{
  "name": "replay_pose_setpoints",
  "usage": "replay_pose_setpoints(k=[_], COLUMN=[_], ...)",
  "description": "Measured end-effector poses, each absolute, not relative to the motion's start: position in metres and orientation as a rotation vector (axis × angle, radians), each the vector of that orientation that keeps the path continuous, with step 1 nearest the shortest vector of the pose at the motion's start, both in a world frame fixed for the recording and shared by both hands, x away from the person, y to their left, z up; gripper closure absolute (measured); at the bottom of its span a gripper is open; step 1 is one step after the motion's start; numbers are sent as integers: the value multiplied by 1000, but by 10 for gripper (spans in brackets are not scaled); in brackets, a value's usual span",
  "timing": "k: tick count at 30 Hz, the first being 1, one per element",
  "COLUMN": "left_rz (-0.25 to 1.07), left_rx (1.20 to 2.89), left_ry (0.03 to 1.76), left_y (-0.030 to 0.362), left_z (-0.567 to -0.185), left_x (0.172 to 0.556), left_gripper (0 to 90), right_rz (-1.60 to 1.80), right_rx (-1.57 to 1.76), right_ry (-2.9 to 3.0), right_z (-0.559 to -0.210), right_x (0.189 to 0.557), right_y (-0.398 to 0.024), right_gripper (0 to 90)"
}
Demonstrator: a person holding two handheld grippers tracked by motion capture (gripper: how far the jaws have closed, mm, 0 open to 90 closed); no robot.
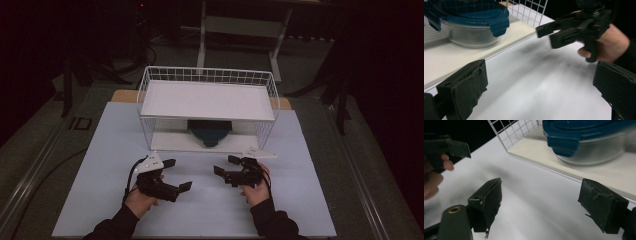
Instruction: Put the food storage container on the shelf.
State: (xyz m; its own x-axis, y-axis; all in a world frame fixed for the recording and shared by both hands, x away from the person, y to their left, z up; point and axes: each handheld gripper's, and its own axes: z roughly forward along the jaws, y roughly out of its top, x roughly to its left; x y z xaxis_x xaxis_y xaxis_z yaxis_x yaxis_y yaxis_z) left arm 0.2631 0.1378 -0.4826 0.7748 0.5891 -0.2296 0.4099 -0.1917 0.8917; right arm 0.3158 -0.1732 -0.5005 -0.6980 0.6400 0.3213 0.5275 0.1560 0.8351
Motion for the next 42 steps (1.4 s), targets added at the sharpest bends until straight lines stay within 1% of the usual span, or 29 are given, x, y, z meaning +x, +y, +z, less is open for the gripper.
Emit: replay_pose_setpoints(k=[11, 16, 25, 32, 42], left_rz=[189, 204, 195, 211, 207], left_rx=[1821, 1820, 1833, 1837, 1840], left_ry=[770, 763, 764, 761, 756], left_y=[143, 147, 148, 149, 149], left_z=[-483, -483, -487, -489, -491], left_x=[260, 256, 251, 251, 252], left_gripper=[0, 0, 0, 0, 0], right_rz=[1557, 1563, 1554, 1531, 1520], right_rx=[1146, 1169, 1198, 1194, 1204], right_ry=[2271, 2258, 2251, 2230, 2242], right_z=[-499, -498, -499, -505, -509], right_x=[289, 280, 267, 266, 269], right_y=[-202, -214, -233, -243, -244], right_gripper=[166, 165, 166, 167, 167])
